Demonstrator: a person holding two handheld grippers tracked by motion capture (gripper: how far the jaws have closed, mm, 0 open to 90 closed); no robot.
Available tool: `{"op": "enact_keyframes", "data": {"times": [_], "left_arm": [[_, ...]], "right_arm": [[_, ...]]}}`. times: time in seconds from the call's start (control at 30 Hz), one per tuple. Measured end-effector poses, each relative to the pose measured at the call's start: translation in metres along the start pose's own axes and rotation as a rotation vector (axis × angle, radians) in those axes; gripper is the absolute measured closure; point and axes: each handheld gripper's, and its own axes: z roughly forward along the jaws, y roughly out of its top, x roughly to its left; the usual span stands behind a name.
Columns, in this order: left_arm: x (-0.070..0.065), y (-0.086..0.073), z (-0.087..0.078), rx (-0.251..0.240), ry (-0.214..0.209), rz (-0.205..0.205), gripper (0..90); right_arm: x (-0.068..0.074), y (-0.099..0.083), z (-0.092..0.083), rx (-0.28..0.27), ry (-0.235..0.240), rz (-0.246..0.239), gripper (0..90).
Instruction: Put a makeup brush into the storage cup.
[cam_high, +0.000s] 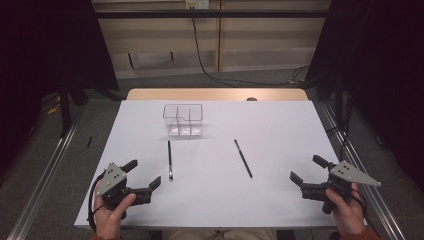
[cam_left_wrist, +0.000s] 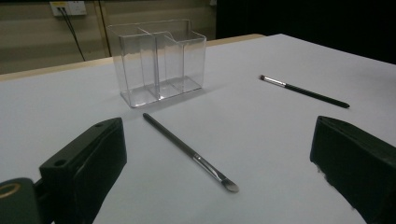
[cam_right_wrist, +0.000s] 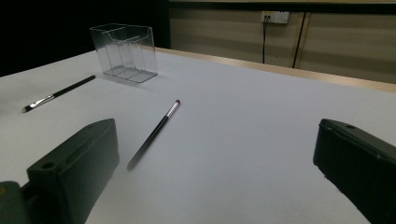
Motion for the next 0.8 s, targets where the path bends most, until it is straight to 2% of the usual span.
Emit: {"op": "enact_keyframes", "data": {"times": [0.27, 0.53, 0.7, 0.8], "left_arm": [[0.004, 0.009, 0.001, -0.003, -0.003, -0.021, 3.9], [0.005, 0.018, 0.001, -0.009, 0.006, 0.017, 4.2], [0.008, 0.026, 0.007, 0.0, 0.013, 0.023, 4.2], [0.009, 0.03, 0.011, 0.004, 0.02, 0.046, 4.1]], "right_arm": [[0.001, 0.0, 0.001, -0.002, 0.012, -0.002, 0.0], [0.002, 0.0, 0.001, -0.001, 0.018, -0.003, 0.0], [0.002, 0.0, 0.002, -0.001, 0.02, 0.001, 0.0], [0.002, 0.0, 0.002, 0.0, 0.021, 0.002, 0.0]]}}
